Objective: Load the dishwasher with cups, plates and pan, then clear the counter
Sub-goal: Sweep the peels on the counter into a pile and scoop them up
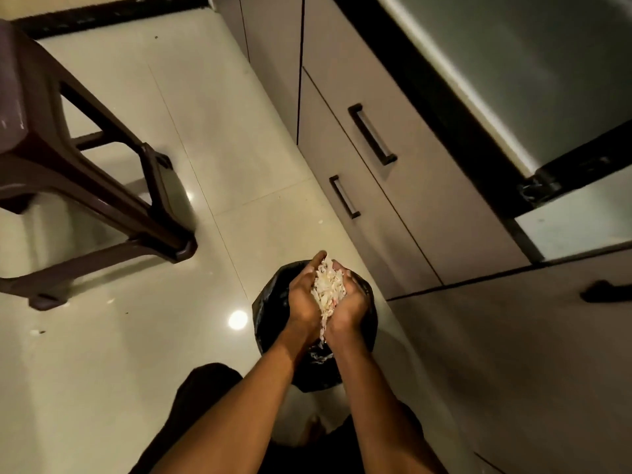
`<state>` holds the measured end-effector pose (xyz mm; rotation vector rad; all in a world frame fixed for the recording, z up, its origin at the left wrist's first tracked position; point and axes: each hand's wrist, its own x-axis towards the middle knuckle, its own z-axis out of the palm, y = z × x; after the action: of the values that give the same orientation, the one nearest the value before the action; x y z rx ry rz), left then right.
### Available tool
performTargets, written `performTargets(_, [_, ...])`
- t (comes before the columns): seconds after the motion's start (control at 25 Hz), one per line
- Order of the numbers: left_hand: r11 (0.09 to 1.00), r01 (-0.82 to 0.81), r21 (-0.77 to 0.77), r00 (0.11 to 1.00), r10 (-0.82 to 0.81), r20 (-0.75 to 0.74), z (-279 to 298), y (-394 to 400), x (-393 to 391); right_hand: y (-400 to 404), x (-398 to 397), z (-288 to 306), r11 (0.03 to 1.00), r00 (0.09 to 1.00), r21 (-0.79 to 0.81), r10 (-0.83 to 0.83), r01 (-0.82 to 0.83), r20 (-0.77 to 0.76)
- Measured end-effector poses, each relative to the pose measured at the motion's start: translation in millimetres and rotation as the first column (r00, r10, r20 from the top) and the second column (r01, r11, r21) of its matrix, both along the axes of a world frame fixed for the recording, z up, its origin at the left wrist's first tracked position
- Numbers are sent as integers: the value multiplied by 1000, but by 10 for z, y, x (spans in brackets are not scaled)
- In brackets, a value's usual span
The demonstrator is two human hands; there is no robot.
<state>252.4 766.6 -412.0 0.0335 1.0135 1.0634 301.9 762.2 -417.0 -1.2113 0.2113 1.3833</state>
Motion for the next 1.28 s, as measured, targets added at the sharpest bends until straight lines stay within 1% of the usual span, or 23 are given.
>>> performTargets(0.04, [999, 13, -30, 997, -15, -69, -316, 39, -12, 32, 6, -323, 999, 999, -29, 30, -29, 39])
performTargets(0.12, [993, 103, -50, 959, -112, -259, -852, 85, -48, 54, 28, -907, 976, 952, -147, 195, -163, 235])
performTargets(0.16, [982, 183, -44, 914, -187, -359, -1068, 75, -86, 15, 56, -1078, 939, 871, -246, 322, -242, 370])
performTargets(0.24, [941, 332, -57, 797, -313, -516, -1233, 12, -185, -117, 131, -1202, 821, 597, -441, 568, -363, 566])
performTargets(0.28, [927, 369, -60, 754, -337, -564, -1282, -35, -230, -177, 167, -1223, 783, 475, -491, 622, -382, 622])
performTargets(0.32, [917, 394, -59, 721, -349, -598, -1280, -75, -256, -205, 190, -1206, 782, 433, -493, 622, -380, 652])
performTargets(0.4, [917, 390, -77, 754, -367, -545, -1132, -136, -225, -232, 160, -1073, 810, 475, -408, 581, -421, 661])
performTargets(0.44, [926, 369, -85, 801, -363, -476, -1012, -165, -192, -251, 110, -995, 802, 482, -360, 581, -477, 656])
performTargets(0.48, [934, 340, -108, 846, -354, -399, -838, -194, -156, -273, 51, -896, 771, 457, -337, 606, -540, 651])
performTargets(0.52, [940, 312, -141, 883, -342, -323, -649, -212, -123, -301, 16, -831, 723, 400, -353, 646, -594, 650])
performTargets(0.56, [934, 309, -180, 895, -349, -277, -458, -237, -108, -320, 13, -751, 649, 307, -408, 705, -642, 639])
performTargets(0.6, [926, 321, -199, 898, -364, -246, -252, -270, -109, -345, 38, -636, 559, 176, -501, 764, -661, 620])
performTargets(0.64, [910, 358, -209, 877, -404, -259, -59, -311, -120, -386, 78, -501, 462, 33, -600, 809, -653, 586])
performTargets(0.68, [911, 368, -186, 869, -408, -281, 87, -360, -141, -448, 119, -350, 391, -70, -667, 830, -635, 554])
performTargets(0.72, [911, 375, -169, 850, -411, -330, 234, -396, -177, -514, 148, -157, 364, -122, -695, 830, -620, 544])
performTargets(0.76, [918, 369, -147, 847, -397, -352, 365, -422, -200, -574, 168, 59, 377, -142, -696, 813, -611, 564])
performTargets(0.8, [904, 402, -143, 811, -425, -403, 548, -450, -223, -629, 178, 308, 391, -153, -691, 796, -607, 585])
performTargets(0.88, [846, 516, -135, 690, -504, -519, 928, -545, -222, -728, 179, 776, 391, -187, -695, 778, -603, 600])
performTargets(0.96, [797, 595, -103, 597, -524, -607, 1438, -667, -177, -825, 235, 1350, 362, -273, -725, 754, -587, 597])
performTargets(1.04, [729, 681, -63, 512, -536, -671, 1951, -763, -104, -921, 329, 1921, 412, -338, -732, 691, -542, 639])
performTargets(1.12, [628, 778, -33, 397, -530, -749, 2370, -850, -9, -1074, 456, 2412, 500, -361, -725, 641, -473, 678])
performTargets(1.2, [480, 877, -7, 272, -509, -817, 2776, -934, 117, -1291, 623, 2830, 581, -345, -706, 618, -405, 706])
performTargets(1.28, [374, 928, 11, 195, -458, -867, 2988, -988, 222, -1468, 725, 3074, 613, -313, -691, 618, -383, 722])
